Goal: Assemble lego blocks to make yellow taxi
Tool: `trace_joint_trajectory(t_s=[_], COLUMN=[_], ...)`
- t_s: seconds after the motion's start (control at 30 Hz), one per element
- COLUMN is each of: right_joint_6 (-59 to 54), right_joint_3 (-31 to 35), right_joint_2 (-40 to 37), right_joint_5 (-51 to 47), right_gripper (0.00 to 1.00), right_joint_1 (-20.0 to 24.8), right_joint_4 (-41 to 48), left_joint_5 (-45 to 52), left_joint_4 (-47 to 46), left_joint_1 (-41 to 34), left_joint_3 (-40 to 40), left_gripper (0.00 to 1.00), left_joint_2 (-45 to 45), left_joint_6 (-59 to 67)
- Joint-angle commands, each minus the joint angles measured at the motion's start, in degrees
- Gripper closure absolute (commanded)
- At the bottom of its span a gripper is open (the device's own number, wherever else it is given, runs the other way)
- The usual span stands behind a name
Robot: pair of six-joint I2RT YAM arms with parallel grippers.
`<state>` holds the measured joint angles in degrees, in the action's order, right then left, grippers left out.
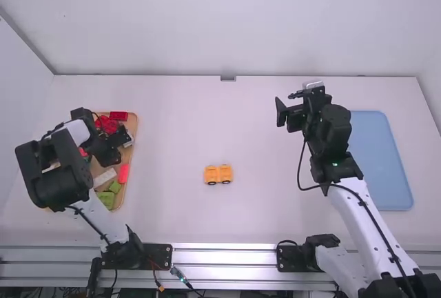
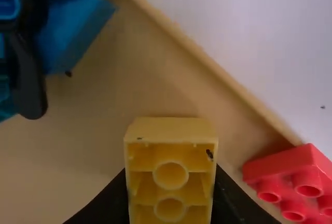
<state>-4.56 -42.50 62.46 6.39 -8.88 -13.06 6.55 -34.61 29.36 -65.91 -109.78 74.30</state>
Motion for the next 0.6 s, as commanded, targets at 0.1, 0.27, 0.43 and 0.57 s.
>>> trace_joint_trajectory(t_s=[0.1, 0.27, 0.43, 0.57], right_joint_6=[4.3, 5.4, 6.3, 5.7], right_joint_3=[-2.5, -2.5, -2.5, -2.5], right_joint_2=[0.2, 0.2, 0.2, 1.6], right_joint_5=[0.0, 0.0, 0.0, 0.0], right_gripper=[0.01, 0.01, 0.02, 0.01], right_joint_1=[-0.1, -0.3, -0.5, -2.1], right_joint_4=[-0.1, -2.0, -2.7, -3.3], left_joint_5=[5.0, 8.6, 18.7, 32.9], left_joint_4=[-5.7, -11.1, -16.2, -18.4], left_joint_1=[-0.1, -0.1, -0.1, -0.1], left_joint_3=[-9.0, -13.5, -18.8, -19.8], left_gripper=[0.70, 0.74, 0.79, 0.80], left_joint_2=[-0.1, 0.1, 0.7, 2.8], left_joint_6=[-9.2, -9.4, -8.2, -1.0])
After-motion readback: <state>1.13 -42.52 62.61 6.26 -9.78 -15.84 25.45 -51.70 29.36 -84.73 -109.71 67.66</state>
